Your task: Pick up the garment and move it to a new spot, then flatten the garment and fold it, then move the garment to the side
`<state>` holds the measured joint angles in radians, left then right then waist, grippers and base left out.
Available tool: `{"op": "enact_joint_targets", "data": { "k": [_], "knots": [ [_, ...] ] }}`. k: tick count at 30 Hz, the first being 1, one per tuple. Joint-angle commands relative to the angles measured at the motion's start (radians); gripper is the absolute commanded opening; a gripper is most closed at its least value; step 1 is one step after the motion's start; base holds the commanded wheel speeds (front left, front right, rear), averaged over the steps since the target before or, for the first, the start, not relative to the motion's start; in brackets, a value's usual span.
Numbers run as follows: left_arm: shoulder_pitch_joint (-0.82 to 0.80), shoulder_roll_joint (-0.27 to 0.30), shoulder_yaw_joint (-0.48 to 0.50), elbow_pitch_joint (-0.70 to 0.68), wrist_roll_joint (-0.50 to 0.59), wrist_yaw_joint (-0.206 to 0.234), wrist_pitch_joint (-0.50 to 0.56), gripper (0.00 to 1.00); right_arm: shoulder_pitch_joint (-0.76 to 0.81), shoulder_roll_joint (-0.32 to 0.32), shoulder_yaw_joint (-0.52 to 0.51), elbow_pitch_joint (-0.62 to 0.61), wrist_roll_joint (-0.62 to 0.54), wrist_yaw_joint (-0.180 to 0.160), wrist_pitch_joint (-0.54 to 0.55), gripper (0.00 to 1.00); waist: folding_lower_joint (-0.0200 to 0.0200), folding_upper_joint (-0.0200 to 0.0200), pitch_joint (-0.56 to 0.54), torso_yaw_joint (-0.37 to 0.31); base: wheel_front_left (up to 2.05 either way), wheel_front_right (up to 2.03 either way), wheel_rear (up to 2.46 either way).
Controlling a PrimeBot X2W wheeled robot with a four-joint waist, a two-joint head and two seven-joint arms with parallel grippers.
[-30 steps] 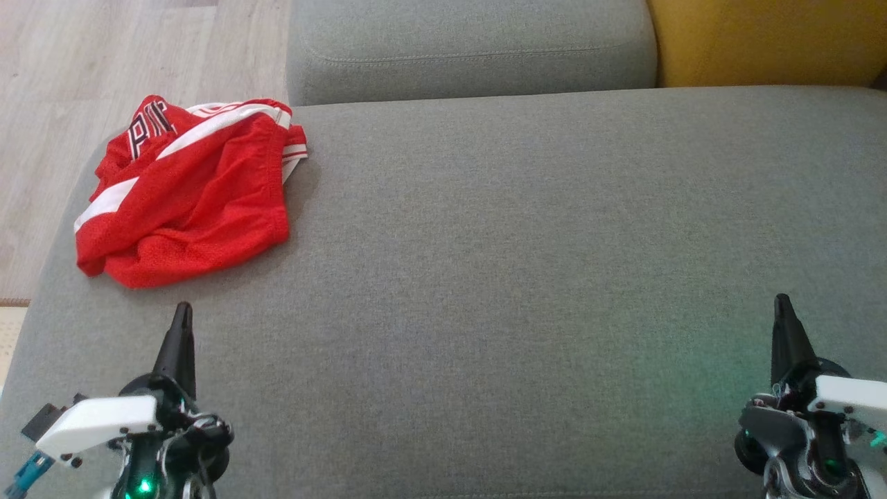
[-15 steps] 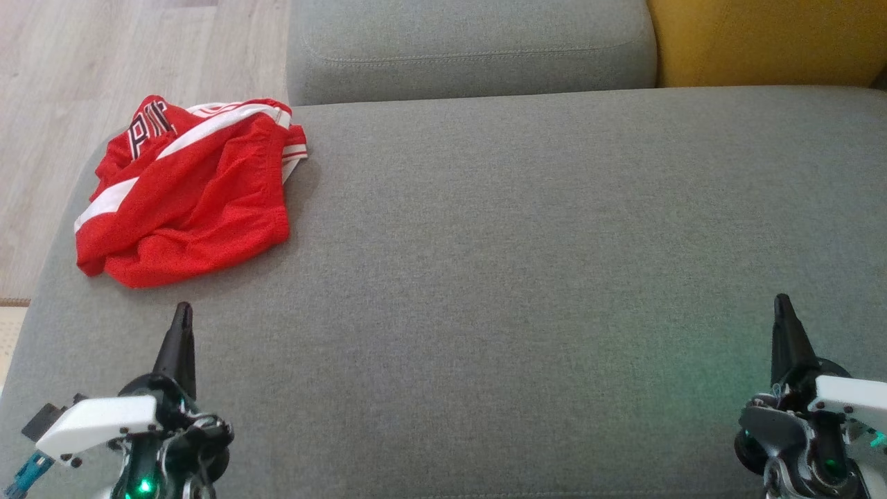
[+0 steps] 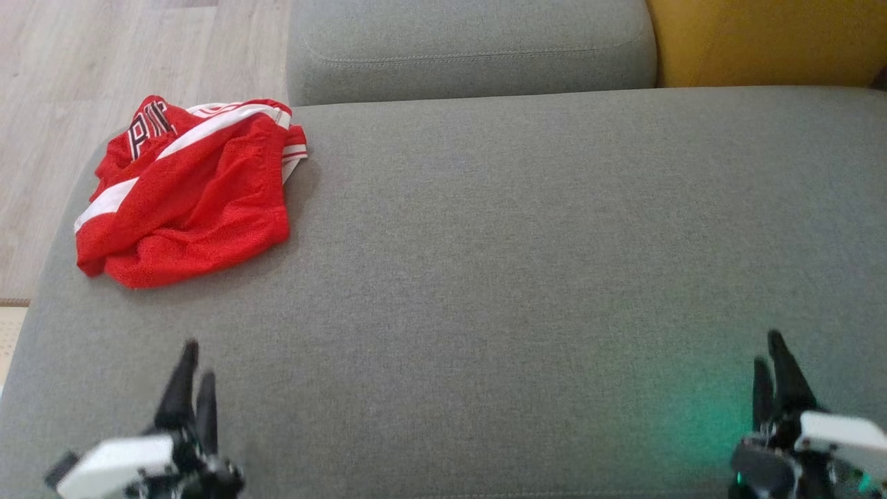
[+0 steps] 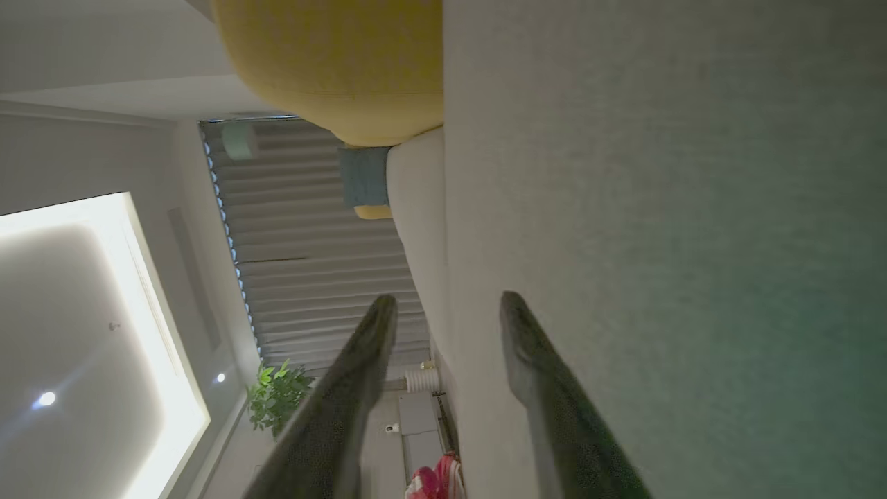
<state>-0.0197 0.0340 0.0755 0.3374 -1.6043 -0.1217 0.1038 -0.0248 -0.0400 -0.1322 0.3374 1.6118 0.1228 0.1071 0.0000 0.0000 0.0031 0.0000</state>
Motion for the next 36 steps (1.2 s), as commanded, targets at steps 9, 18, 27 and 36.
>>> {"op": "enact_joint_targets", "data": {
  "k": [9, 18, 27, 36],
  "knots": [
    [0.01, 0.0, -0.012, -0.017, 0.022, 0.0, -0.027, 1.0, 0.002, 0.0, 0.03, -0.009, -0.016, 0.001, -0.027, 1.0, 0.0, 0.0, 0.0, -0.001, 0.0, 0.0, 0.0],
    [0.011, 0.002, -0.018, -0.051, 0.074, 0.009, -0.053, 1.0, -0.003, -0.001, 0.053, -0.028, -0.068, 0.001, -0.053, 1.0, 0.0, 0.0, -0.001, -0.003, 0.0, 0.0, 0.0],
    [0.009, 0.003, -0.033, -0.095, 0.177, 0.027, -0.079, 1.0, -0.008, -0.002, 0.078, -0.066, -0.172, 0.002, -0.08, 1.0, 0.0, 0.0, -0.001, -0.004, 0.0, 0.0, 0.0],
    [0.008, 0.004, -0.066, -0.138, 0.312, 0.049, -0.106, 1.0, -0.009, -0.003, 0.097, -0.102, -0.304, 0.002, -0.106, 1.0, 0.0, 0.0, -0.001, -0.003, 0.0, 0.0, 0.0]
  ]
}}
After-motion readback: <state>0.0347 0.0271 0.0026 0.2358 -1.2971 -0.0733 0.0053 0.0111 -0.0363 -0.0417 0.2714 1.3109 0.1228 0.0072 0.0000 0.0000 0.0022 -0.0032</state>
